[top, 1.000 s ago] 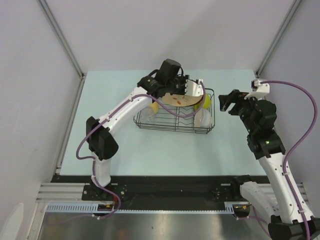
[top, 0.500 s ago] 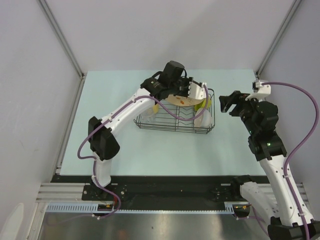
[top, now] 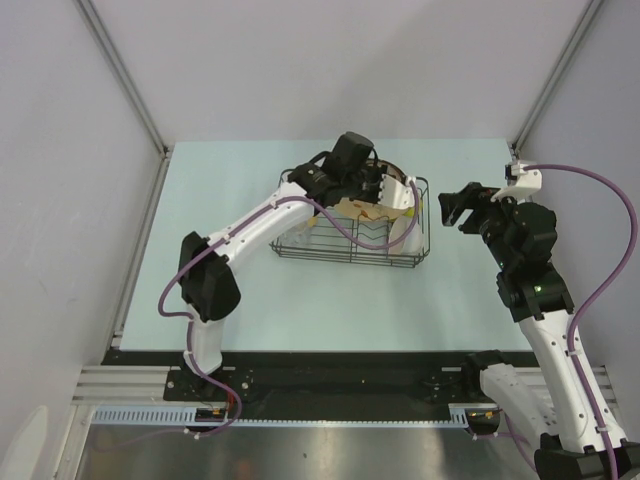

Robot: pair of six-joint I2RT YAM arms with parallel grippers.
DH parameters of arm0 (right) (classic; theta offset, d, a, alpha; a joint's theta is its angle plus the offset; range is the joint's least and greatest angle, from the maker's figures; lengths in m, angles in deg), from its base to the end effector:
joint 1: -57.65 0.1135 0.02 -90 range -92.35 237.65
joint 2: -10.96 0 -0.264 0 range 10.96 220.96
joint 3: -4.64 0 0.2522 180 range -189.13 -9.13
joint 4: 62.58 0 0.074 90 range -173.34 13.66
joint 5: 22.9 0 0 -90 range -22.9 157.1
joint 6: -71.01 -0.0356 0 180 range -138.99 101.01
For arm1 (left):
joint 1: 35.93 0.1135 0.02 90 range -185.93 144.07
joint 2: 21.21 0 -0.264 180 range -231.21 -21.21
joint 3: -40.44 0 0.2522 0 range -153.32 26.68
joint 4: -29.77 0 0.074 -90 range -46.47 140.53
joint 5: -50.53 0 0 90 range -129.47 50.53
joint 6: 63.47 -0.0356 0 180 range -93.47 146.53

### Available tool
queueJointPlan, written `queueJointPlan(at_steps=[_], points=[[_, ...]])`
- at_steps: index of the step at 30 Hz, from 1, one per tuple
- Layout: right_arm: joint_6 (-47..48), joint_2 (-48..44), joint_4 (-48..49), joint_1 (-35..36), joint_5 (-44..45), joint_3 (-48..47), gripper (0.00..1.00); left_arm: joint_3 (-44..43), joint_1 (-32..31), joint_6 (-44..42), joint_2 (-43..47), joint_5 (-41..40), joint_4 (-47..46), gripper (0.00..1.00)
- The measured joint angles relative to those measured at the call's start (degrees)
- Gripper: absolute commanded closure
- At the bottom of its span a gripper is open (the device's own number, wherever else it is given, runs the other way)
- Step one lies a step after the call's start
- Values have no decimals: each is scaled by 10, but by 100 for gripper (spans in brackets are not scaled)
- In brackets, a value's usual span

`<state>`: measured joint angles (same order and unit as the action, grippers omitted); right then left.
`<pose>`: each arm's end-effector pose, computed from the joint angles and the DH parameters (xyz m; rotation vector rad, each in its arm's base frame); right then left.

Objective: Load the mixed dishes into the dish rack

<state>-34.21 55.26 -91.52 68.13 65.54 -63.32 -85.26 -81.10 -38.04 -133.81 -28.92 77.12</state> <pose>0.1681 0.0321 0.3890 0.0485 1.6749 0.3620 0.3177 -0.3288 0.3530 1.8226 1.1537 -0.0041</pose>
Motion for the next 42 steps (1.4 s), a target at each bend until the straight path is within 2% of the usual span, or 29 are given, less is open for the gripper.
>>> queueJointPlan(at_steps=[28, 29, 31, 34, 35, 36, 37, 42], points=[[-7, -13, -11, -5, -5, 0, 26, 85, -12, -40, -5, -23, -70, 98], [-7, -13, -11, -5, -7, 0, 25, 87, -12, -41, -5, -24, -73, 89], [-7, -13, -11, -5, -8, 1, 26, 89, -12, -43, -5, -28, -77, 79], [-8, -13, -11, -5, -9, 2, 25, 90, -13, -51, -5, -37, -88, 52], [-8, -13, -11, -5, -9, 2, 25, 90, -13, -54, -5, -43, -95, 25], [-8, -13, -12, -5, -9, 2, 25, 90, -13, -59, -5, -45, -103, 10], [-8, -13, -12, -5, -9, 2, 25, 90, -13, -64, -5, -49, -112, 0], [-9, -13, -12, -5, -9, 2, 25, 91, -13, -65, -5, -65, -138, 0]])
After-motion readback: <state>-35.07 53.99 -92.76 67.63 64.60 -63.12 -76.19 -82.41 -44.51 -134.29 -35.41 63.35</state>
